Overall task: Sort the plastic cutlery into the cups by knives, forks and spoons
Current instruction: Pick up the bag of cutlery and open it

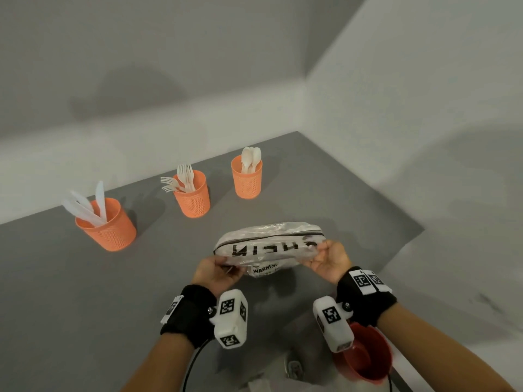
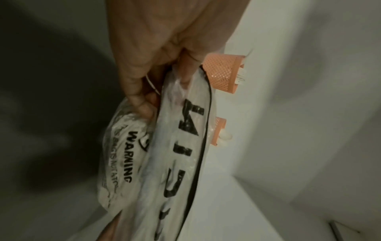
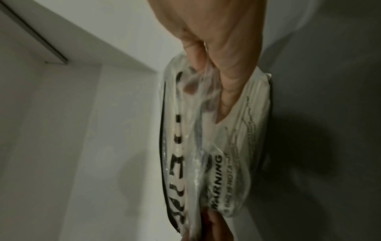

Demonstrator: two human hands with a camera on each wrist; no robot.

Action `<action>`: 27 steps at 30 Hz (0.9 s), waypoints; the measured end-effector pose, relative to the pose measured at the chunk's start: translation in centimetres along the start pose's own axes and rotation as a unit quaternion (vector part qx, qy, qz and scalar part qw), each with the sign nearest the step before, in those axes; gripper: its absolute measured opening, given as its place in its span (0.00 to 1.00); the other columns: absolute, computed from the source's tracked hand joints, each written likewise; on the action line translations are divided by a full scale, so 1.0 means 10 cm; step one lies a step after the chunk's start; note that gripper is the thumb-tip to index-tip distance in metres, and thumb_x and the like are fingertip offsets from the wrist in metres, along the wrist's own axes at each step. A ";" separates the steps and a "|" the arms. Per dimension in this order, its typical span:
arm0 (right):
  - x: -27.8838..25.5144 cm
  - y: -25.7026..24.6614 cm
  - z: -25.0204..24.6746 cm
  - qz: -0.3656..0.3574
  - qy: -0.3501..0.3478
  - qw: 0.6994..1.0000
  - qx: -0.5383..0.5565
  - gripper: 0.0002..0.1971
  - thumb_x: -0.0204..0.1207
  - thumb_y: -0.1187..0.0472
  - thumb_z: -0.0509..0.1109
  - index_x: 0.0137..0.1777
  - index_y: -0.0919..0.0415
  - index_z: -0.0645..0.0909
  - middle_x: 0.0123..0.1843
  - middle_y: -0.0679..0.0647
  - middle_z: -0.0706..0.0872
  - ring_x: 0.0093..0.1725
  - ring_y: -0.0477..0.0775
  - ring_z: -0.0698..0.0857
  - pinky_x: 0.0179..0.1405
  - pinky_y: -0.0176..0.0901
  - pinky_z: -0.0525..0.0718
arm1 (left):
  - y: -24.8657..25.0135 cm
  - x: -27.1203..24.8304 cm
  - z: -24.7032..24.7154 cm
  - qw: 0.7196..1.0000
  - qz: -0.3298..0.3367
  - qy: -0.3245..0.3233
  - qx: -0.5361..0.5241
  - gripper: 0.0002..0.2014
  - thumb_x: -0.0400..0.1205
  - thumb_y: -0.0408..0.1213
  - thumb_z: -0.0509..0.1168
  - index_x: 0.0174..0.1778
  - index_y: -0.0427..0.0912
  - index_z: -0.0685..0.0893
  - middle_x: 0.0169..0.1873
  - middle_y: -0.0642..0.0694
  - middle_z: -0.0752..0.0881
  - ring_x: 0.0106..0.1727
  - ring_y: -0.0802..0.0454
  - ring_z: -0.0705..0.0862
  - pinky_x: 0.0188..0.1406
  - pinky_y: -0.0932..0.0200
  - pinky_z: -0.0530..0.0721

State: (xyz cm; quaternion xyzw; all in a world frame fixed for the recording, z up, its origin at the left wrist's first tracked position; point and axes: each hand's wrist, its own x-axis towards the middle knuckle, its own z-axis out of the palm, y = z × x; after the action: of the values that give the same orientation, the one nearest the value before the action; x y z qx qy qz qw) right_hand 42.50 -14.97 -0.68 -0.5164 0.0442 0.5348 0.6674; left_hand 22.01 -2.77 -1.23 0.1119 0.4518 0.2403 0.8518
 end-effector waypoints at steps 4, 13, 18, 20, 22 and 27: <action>-0.05 0.01 0.15 -0.031 0.002 0.999 0.044 0.17 0.56 0.64 0.51 0.38 0.69 0.79 0.24 0.60 0.86 0.21 0.56 0.86 0.20 0.38 0.85 | -0.08 0.09 0.13 0.998 0.059 0.004 -0.010 0.11 0.78 0.28 0.49 0.39 0.33 0.77 0.27 0.39 0.85 0.36 0.45 0.81 0.38 0.54 0.83; 0.16 0.11 0.02 -0.104 0.086 0.931 -0.339 0.11 0.84 0.65 0.50 0.51 0.63 0.75 0.49 0.64 0.82 0.41 0.56 0.82 0.36 0.43 0.86 | -0.18 0.32 -0.02 0.809 0.319 0.116 0.480 0.22 0.83 0.38 0.58 0.71 0.31 0.66 0.59 0.36 0.76 0.65 0.38 0.76 0.65 0.47 0.73; -0.01 0.20 0.05 -0.366 0.031 0.763 -0.532 0.24 0.82 0.58 0.55 0.77 0.62 0.62 0.67 0.54 0.69 0.65 0.50 0.71 0.68 0.40 0.68 | -0.18 0.30 -0.03 0.517 0.471 0.086 0.710 0.26 0.83 0.44 0.60 0.76 0.37 0.68 0.70 0.32 0.71 0.68 0.34 0.72 0.66 0.42 0.75; 0.00 0.32 0.06 -0.396 0.003 0.661 -0.637 0.33 0.78 0.42 0.49 0.78 0.61 0.62 0.68 0.56 0.71 0.65 0.52 0.71 0.69 0.44 0.69 | -0.18 0.32 0.01 0.508 0.466 0.056 0.722 0.27 0.82 0.50 0.50 0.67 0.35 0.77 0.63 0.33 0.77 0.61 0.33 0.76 0.59 0.43 0.78; 0.05 0.37 0.04 -0.389 0.015 0.627 -0.675 0.36 0.76 0.39 0.42 0.76 0.62 0.66 0.65 0.58 0.76 0.63 0.56 0.75 0.66 0.47 0.73 | -0.17 0.35 0.06 0.535 0.485 0.053 0.690 0.31 0.79 0.51 0.42 0.56 0.32 0.83 0.53 0.34 0.82 0.52 0.36 0.78 0.52 0.47 0.78; 0.14 0.22 0.16 -0.348 0.012 0.672 -0.653 0.18 0.87 0.57 0.50 0.36 0.58 0.71 0.31 0.53 0.76 0.31 0.52 0.74 0.36 0.39 0.67 | -0.04 0.45 0.16 0.608 0.473 0.040 0.636 0.16 0.86 0.38 0.52 0.32 0.40 0.72 0.26 0.44 0.73 0.33 0.48 0.71 0.34 0.56 0.66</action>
State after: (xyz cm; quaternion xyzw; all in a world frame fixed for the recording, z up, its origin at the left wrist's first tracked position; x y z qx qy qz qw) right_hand 40.62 -13.07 -2.19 -0.8048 -0.4914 0.1500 0.2971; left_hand 25.63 -0.81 -3.71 0.8140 0.4091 0.2661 0.3149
